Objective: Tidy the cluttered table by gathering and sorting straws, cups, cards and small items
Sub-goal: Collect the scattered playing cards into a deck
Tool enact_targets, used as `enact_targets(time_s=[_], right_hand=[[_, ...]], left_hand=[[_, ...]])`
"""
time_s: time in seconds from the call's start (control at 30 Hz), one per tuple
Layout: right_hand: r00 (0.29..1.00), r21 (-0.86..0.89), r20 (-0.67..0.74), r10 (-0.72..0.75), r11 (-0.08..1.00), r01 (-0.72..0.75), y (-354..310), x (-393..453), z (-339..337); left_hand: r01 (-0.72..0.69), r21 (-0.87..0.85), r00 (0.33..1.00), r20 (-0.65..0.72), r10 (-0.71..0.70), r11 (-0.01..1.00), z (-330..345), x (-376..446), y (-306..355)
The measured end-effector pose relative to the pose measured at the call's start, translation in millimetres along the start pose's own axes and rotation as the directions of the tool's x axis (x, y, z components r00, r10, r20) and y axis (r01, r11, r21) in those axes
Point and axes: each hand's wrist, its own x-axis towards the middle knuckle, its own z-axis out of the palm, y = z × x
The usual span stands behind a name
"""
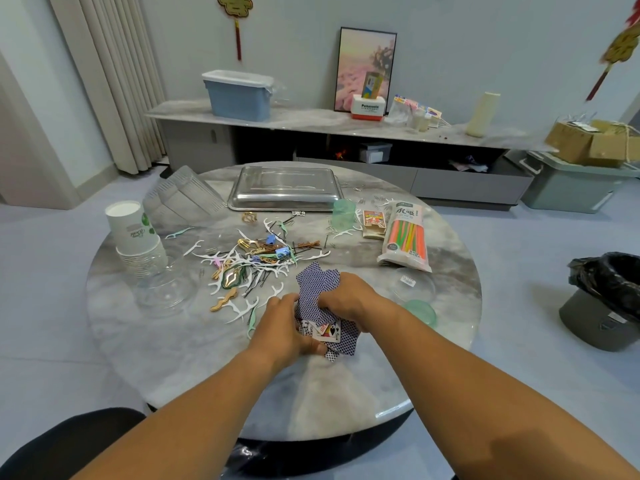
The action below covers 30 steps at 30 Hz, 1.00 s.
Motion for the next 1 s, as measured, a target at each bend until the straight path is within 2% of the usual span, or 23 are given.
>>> enact_targets(time_s=[0.13,0.23,0.3,0.37,0.5,0.6,0.7,0.8,0.9,1.0], right_hand=[[0.997,0.215,0.016,0.080,0.973,-0.082,11,2,-1],[0.996,0.267,0.046,0.076,0.960,-0.086,15,1,-1],[0.998,0.261,0.037,0.044,0.964,-0.052,15,2,-3],[0.998,0.228,-0.049,-0.042,0.972,0.052,13,4,-9],[0.929,-0.023,-0.220,-0.297,0.954,0.299,7,-1,-23],[0.897,-0.027,-0.287,-0.335,0.939,0.343,14,-6,-23],[0.936,0.223,-0.283,-0.209,0.935,0.276,19,-5,-24],[0.970,0.490,-0.245,0.007,0.864,0.118,23,0,-31],[0.961,0.564,-0.235,0.147,0.826,0.011,30,5,-36],[0.960,0.609,-0.212,0.184,0.793,-0.018,32,7,-35]], left_hand=[[-0.019,0.020,1.000,-0.012,0.019,1.000,2,-2,-4],[-0.032,0.008,0.999,-0.028,0.032,0.999,2,-4,-6],[-0.051,-0.021,0.998,-0.040,0.050,0.998,4,-6,-7],[-0.042,-0.075,0.998,-0.050,0.039,0.996,4,-5,-5],[0.024,-0.032,0.998,-0.056,-0.025,0.999,2,2,-4],[-0.019,-0.025,0.999,-0.027,0.019,0.999,0,-1,-15],[-0.113,0.069,0.990,-0.076,0.118,0.991,-3,-7,-22],[-0.144,0.340,0.988,-0.008,0.156,0.929,0,-8,-13],[-0.164,0.552,0.986,0.083,0.141,0.818,7,-5,3],[-0.288,0.657,0.958,0.195,0.212,0.697,14,-6,10]])
